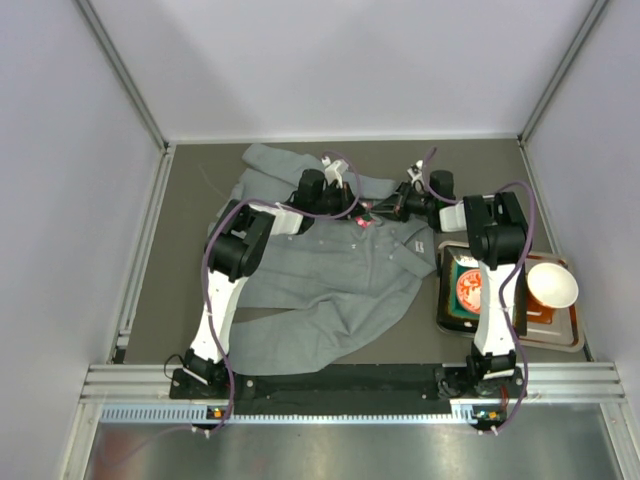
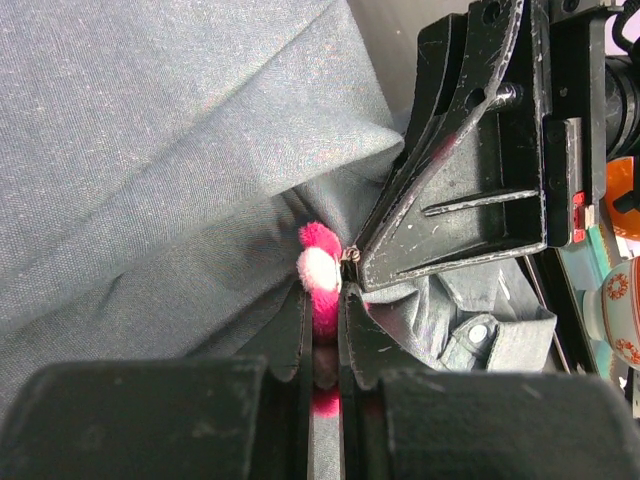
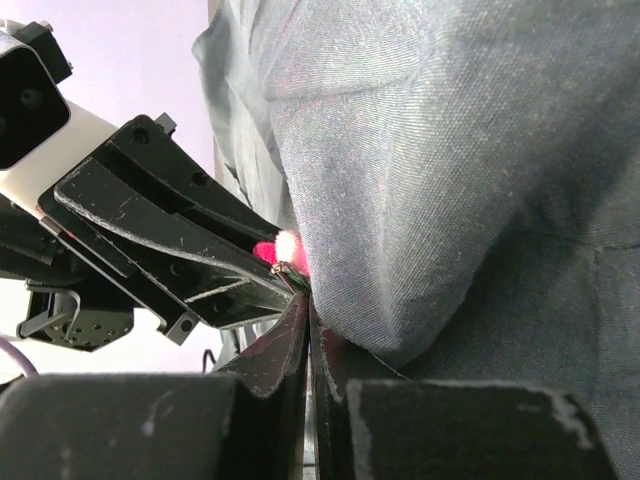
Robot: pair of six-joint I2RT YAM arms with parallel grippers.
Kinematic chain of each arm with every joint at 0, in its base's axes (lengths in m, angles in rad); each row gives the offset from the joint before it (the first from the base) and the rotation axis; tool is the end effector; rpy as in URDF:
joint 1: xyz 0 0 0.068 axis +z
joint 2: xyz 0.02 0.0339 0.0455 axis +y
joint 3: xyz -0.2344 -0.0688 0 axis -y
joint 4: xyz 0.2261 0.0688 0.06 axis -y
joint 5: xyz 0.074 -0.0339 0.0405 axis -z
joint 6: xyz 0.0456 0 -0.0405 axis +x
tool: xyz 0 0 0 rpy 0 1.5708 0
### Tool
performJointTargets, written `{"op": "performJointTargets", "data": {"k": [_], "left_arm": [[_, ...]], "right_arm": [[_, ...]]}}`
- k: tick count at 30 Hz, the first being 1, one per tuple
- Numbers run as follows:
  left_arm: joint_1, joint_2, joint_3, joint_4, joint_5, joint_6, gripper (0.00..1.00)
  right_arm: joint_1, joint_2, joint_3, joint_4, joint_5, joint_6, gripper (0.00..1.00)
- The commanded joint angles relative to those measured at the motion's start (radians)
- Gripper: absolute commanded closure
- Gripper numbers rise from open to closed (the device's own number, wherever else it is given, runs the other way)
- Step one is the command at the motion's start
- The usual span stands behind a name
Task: Remove the brooch from the garment
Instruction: Open the brooch with the flattened clothing.
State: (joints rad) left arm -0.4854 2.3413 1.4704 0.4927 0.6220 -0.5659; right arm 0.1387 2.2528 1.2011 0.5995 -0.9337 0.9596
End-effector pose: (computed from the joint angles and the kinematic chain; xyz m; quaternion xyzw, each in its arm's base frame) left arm 0.4104 -0.2465 0.1064 0.1400 0.7940 -0.4873 0.3354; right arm 0.4138 0.0948 0.0847 0.0831 0.7893 0.5727 0.2050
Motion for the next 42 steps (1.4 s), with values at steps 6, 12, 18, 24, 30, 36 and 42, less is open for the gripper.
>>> {"op": "performJointTargets", "data": {"k": [6,12,18,24,30,36,42], "left_arm": [[-0.021,0.024,0.08,-0.118,0.01,0.113,1.0],[-0.025,0.046,0.136,-0.225,0.013,0.172,1.0],[-0.035,0.059,0.16,-0.259,0.024,0.192,1.0],[-0.035,0.047,0.15,-0.255,-0.001,0.192,1.0],[-0.032,0.038,0.11,-0.198,-0.042,0.097,1.0],[-0.033,0.052,0.131,-0.22,-0.028,0.093,1.0],[-0.035,0.067,0.148,-0.237,-0.004,0.089,1.0]], "right_arm": [[0.035,0.045,0.121,-0.25,0.032,-0.188,1.0],[0.067,0.054,0.255,-0.509,0.091,-0.386,1.0],[0.094,0.108,0.348,-0.555,0.05,-0.409,1.0],[0.096,0.094,0.306,-0.537,0.04,-0.397,1.0],[0.121,0.004,0.155,-0.337,-0.014,-0.346,1.0],[0.145,-0.009,0.185,-0.349,-0.054,-0.424,1.0],[0.197,-0.01,0.273,-0.44,-0.051,-0.598,1.0]]}}
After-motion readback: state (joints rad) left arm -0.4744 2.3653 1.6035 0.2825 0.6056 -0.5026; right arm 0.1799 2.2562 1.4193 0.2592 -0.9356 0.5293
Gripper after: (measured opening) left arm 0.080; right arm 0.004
